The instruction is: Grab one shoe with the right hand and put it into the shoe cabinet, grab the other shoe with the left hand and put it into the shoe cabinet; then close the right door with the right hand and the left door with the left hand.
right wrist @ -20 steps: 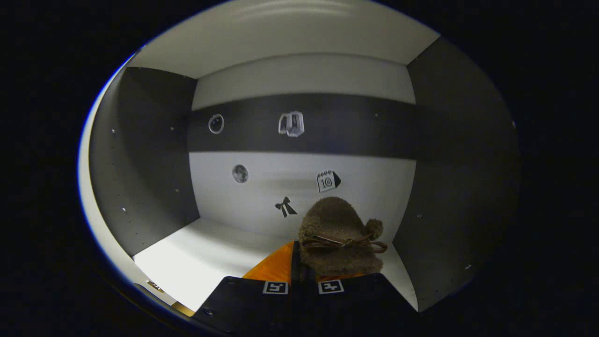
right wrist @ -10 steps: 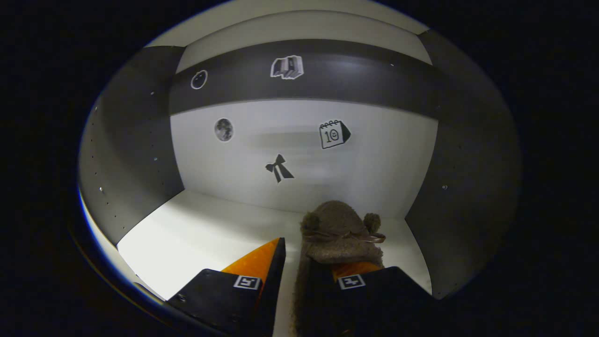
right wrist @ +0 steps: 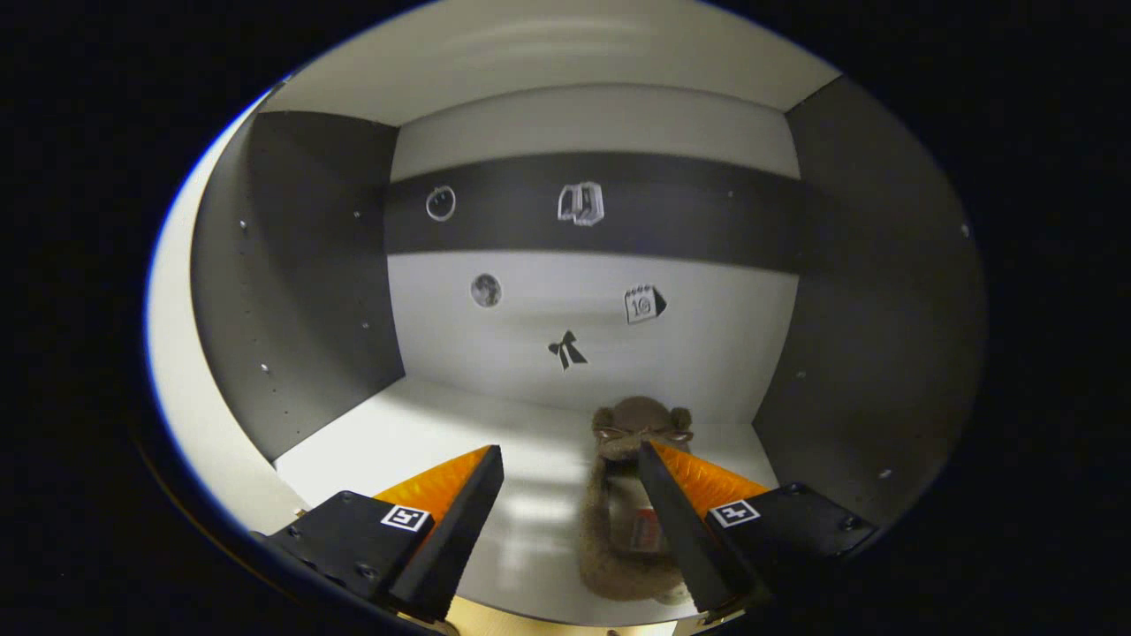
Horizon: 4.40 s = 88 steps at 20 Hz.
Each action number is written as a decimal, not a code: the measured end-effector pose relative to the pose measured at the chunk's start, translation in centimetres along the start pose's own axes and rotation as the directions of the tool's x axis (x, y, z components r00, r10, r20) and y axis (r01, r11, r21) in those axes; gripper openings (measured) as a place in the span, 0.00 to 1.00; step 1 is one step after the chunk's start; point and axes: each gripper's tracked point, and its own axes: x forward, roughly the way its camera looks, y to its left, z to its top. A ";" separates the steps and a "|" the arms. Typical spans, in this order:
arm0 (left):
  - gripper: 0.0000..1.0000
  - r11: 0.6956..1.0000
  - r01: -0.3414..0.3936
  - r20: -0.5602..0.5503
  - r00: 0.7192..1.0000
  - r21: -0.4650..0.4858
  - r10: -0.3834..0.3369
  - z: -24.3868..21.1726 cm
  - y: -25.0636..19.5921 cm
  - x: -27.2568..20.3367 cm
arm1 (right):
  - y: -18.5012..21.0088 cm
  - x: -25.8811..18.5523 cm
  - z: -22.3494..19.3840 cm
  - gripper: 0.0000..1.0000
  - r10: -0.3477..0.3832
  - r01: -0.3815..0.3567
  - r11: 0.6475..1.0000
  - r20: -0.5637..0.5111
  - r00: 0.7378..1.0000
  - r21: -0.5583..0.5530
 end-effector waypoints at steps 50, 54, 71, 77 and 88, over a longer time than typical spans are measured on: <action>0.08 0.960 0.198 -0.400 0.910 0.196 -0.106 -36.3 3.8 7.9 | -2.6 -21.7 -26.4 0.98 -0.027 0.027 1.000 0.024 0.999 -0.008; 0.07 0.951 0.208 -0.318 0.939 0.228 -0.129 -29.5 3.7 6.3 | -1.4 -22.3 -24.4 0.98 -0.027 0.027 1.000 0.043 0.999 0.011; 0.05 0.965 0.193 -0.074 0.981 0.178 -0.182 1.2 1.9 4.2 | 5.3 -24.2 -12.2 0.98 -0.006 0.005 1.000 0.167 0.986 0.010; 0.06 0.978 0.144 0.007 0.989 0.153 -0.147 7.1 -2.2 13.8 | 6.1 -20.4 -8.8 0.98 0.150 -0.147 0.989 0.212 0.966 -0.029; 0.06 0.973 0.118 -0.075 0.992 0.200 -0.105 9.0 -6.2 32.6 | 3.0 -15.7 -6.6 0.98 0.242 -0.251 0.968 0.227 0.943 0.013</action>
